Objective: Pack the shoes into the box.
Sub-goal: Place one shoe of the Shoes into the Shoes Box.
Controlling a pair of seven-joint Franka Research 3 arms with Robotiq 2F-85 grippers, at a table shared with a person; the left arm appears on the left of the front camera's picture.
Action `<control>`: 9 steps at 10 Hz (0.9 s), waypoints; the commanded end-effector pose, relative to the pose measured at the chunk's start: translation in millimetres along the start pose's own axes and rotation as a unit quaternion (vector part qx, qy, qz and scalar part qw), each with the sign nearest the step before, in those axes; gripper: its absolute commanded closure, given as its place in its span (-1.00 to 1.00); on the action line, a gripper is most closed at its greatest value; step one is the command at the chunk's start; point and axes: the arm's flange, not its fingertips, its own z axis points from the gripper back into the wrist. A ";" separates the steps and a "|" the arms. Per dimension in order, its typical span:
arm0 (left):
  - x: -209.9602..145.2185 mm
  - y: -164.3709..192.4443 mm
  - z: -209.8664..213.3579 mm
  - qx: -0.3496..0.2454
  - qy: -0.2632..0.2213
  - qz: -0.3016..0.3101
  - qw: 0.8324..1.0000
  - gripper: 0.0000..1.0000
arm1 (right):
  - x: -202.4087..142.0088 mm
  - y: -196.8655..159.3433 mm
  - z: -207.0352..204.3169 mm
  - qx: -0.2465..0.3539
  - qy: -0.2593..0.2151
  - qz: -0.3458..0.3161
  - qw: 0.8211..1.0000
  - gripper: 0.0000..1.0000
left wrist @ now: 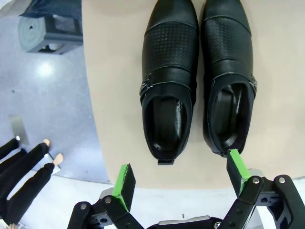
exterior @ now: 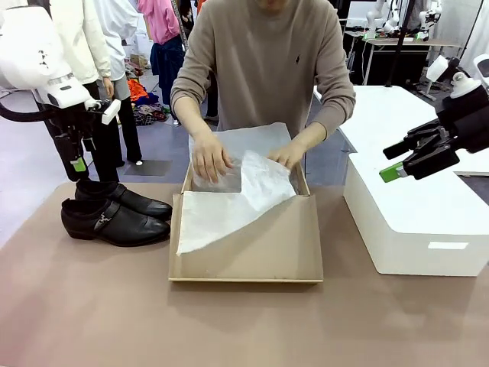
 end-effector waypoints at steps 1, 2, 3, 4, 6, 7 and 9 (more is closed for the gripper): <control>-1.2 -1.2 3.5 0.002 0.000 0.004 1.000 -1.00 | 0.2 -3.8 -1.1 0.007 -0.014 0.012 1.000 -1.00; -1.2 -1.2 3.5 0.002 0.000 0.004 1.000 -1.00 | 0.2 -3.8 -1.1 0.007 -0.014 0.012 1.000 -1.00; -0.2 0.0 0.1 0.000 0.000 0.000 1.000 -1.00 | 0.2 -3.8 -1.1 0.007 -0.014 0.012 1.000 -1.00; 1.1 5.2 -3.0 0.000 0.002 0.011 1.000 -1.00 | 0.2 -3.8 -1.1 0.007 -0.014 0.012 1.000 -1.00; 1.1 18.9 -12.7 0.004 -0.004 0.022 1.000 -1.00 | 0.2 -3.8 -1.1 0.007 -0.014 0.012 1.000 -1.00; 0.3 27.2 -18.8 0.000 -0.005 0.029 1.000 -1.00 | 0.2 -3.8 -1.1 0.007 -0.014 0.012 1.000 -1.00; 0.8 41.2 -31.3 -0.011 -0.002 0.036 0.999 -1.00 | 0.2 -3.8 -1.1 0.007 -0.014 0.012 1.000 -1.00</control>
